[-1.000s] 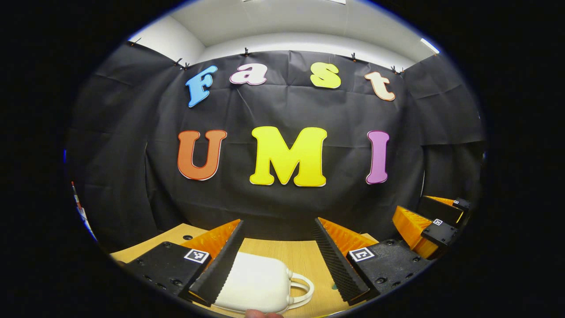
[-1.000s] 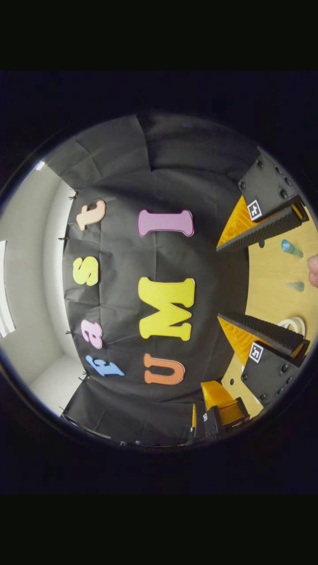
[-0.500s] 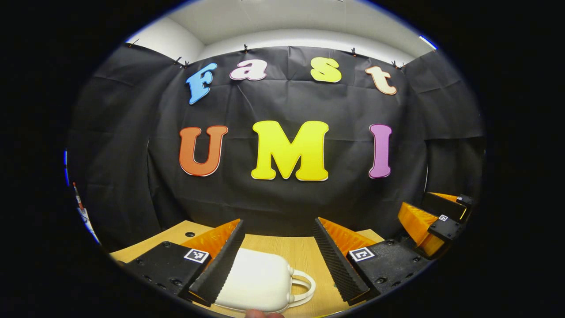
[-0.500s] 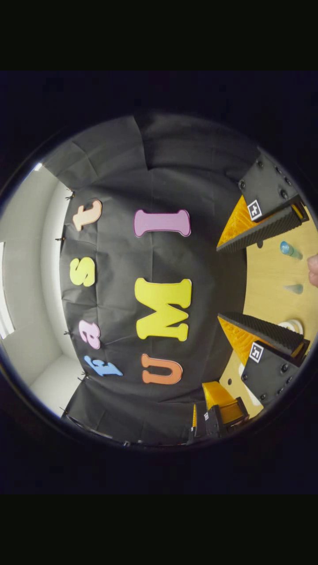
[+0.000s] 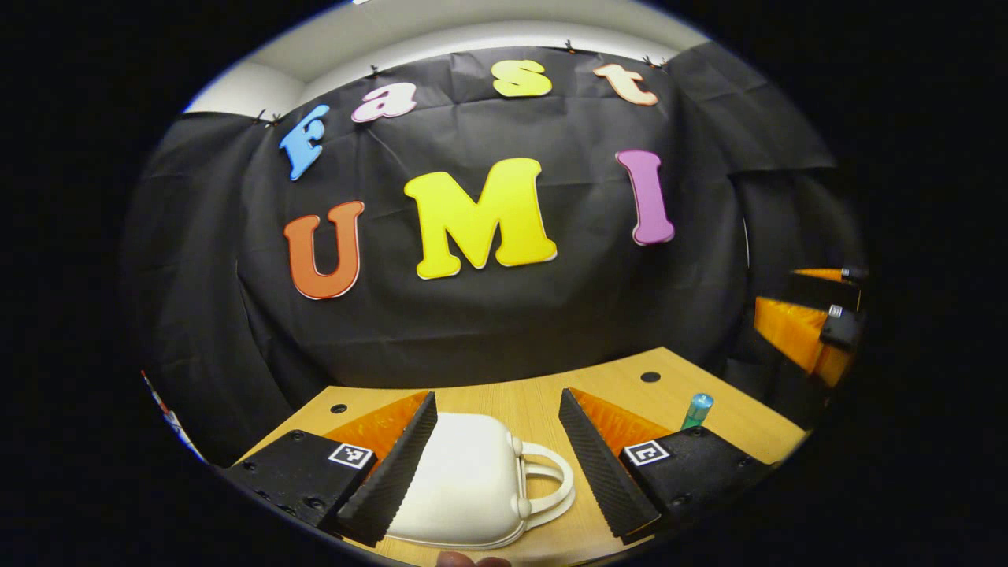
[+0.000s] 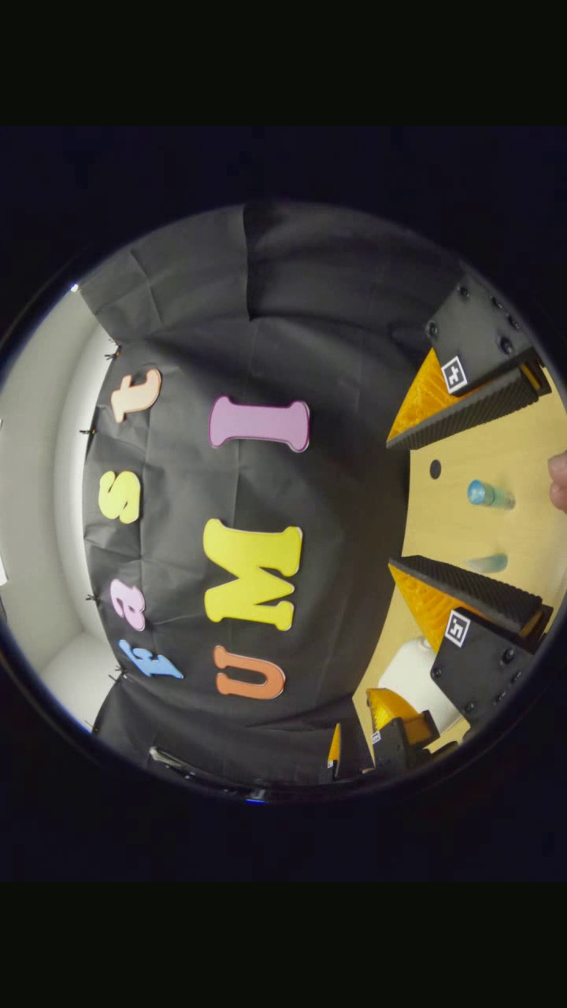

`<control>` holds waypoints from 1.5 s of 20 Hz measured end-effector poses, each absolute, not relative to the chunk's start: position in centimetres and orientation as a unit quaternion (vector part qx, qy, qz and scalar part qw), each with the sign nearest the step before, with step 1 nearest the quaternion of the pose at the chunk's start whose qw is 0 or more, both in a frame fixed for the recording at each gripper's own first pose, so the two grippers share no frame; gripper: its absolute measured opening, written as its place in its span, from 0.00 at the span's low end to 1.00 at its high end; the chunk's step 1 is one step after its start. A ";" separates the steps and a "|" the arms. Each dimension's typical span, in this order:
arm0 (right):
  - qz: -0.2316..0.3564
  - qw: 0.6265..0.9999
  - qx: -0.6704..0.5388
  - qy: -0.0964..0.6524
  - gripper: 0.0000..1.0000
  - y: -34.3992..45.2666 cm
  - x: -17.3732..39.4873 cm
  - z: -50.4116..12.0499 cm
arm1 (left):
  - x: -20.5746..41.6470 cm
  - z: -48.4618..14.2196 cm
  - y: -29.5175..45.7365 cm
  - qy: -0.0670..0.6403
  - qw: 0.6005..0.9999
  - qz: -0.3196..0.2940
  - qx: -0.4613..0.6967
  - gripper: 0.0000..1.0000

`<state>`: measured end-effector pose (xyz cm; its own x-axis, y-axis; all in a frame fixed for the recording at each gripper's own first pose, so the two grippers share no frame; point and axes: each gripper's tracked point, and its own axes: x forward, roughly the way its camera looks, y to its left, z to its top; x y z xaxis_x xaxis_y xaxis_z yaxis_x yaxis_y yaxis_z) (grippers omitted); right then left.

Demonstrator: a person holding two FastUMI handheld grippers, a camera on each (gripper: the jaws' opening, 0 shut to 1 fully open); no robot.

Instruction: First open the suitcase, pack the skin care products into it, and then close the suitcase.

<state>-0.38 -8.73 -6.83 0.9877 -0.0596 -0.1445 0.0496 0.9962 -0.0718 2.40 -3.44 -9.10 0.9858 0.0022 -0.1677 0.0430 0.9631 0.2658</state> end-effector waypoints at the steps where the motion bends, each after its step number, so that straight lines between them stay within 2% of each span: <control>1: -0.031 0.996 -0.038 0.078 0.81 -9.4 -0.5 -7.4 | 2.6 -10.3 -3.9 0.093 0.982 -0.018 0.161 0.99; 6: -0.045 0.991 -0.066 0.104 0.81 -12.6 -1.2 -9.7 | 3.1 -15.8 -5.7 0.133 0.942 -0.049 0.303 0.98; 11: -0.060 0.991 -0.055 0.110 0.81 -15.3 -1.2 -10.7 | 3.1 -21.3 -6.0 0.170 0.883 -0.079 0.430 0.98; 14: -0.068 0.989 -0.052 0.121 0.81 -16.5 -1.4 -11.5 | 3.0 -24.4 -5.9 0.193 0.856 -0.097 0.469 0.96; 17: -0.077 0.988 -0.061 0.122 0.81 -17.5 -1.7 -11.8 | 3.9 -26.9 -5.4 0.223 0.831 -0.091 0.502 0.94; 19: -0.080 0.987 -0.064 0.123 0.81 -17.7 -2.2 -11.9 | 4.9 -27.3 -5.4 0.225 0.818 -0.091 0.521 0.88; 20: -0.081 0.987 -0.065 0.125 0.81 -17.8 -2.4 -12.1 | 5.5 -27.2 -5.6 0.221 0.813 -0.091 0.530 0.77; 21: -0.083 0.986 -0.065 0.127 0.81 -18.0 -2.7 -12.2 | 5.6 -27.8 -5.6 0.228 0.810 -0.093 0.532 0.72; 22: -0.086 0.986 -0.064 0.127 0.81 -18.2 -3.0 -12.1 | 5.6 -28.4 -5.4 0.239 0.808 -0.092 0.531 0.62; 25: -0.098 0.986 -0.061 0.123 0.81 -18.6 -3.9 -11.9 | 5.1 -29.6 -4.5 0.268 0.805 -0.078 0.523 0.49; 27: -0.104 0.985 -0.060 0.124 0.81 -18.7 -4.3 -12.0 | 4.9 -29.9 -4.4 0.283 0.807 -0.074 0.513 0.35; 29: -0.108 0.984 -0.058 0.125 0.81 -18.6 -4.6 -11.9 | 4.9 -29.2 -5.2 0.278 0.808 -0.079 0.514 0.29; 30: -0.109 0.985 -0.058 0.123 0.81 -18.5 -4.6 -11.8 | 4.9 -28.6 -5.4 0.273 0.812 -0.075 0.510 0.22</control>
